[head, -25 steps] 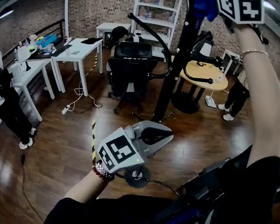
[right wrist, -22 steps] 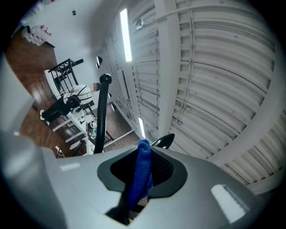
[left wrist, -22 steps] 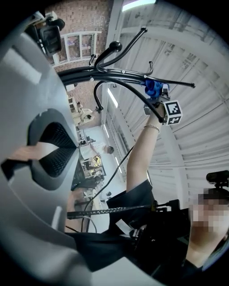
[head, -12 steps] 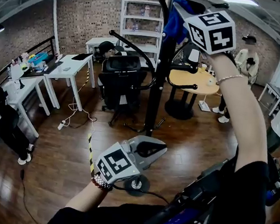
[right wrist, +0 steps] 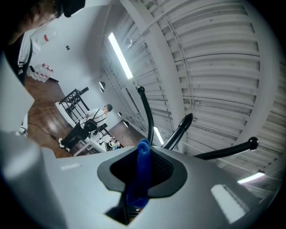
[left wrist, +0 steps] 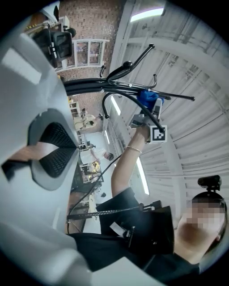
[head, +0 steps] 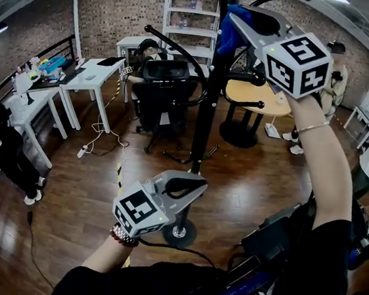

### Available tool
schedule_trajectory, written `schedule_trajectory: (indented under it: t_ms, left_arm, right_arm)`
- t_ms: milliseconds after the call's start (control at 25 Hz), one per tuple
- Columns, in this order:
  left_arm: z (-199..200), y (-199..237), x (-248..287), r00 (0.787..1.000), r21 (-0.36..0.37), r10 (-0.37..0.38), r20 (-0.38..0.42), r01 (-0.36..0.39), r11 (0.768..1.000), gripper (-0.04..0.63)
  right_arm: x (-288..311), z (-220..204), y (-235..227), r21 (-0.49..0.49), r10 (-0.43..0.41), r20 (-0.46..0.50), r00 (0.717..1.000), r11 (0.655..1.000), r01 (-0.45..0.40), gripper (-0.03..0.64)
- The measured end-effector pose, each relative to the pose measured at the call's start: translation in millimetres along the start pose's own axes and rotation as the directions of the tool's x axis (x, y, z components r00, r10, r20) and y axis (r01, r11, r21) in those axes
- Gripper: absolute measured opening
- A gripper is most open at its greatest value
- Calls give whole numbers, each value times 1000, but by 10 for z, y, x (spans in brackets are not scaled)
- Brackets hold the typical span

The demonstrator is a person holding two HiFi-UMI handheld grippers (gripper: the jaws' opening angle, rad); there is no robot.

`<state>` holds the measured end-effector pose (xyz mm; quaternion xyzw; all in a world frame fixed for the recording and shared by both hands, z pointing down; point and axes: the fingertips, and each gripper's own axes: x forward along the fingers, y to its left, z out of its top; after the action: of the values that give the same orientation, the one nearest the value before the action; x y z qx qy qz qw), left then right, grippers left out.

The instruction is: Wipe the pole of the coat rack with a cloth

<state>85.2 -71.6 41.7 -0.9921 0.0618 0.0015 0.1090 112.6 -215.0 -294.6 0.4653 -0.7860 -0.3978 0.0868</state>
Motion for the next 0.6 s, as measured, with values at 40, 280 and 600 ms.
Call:
schedule_trajectory:
  t_ms: [40, 280, 600]
  left_arm:
    - [59, 20, -41, 999, -4, 21, 35, -21, 1000, 6]
    - [127, 63, -196, 992, -47, 76, 100, -71, 996, 6]
    - [-324, 21, -520, 984, -179, 174, 35, -165, 970, 6]
  right_arm:
    - [-34, -40, 35, 18, 14, 0, 1000, 1000, -14, 64]
    - [-191, -342, 108, 197, 72, 30, 997, 977, -77, 66]
    - [-255, -783, 455, 206, 94, -64, 994, 975, -79, 66]
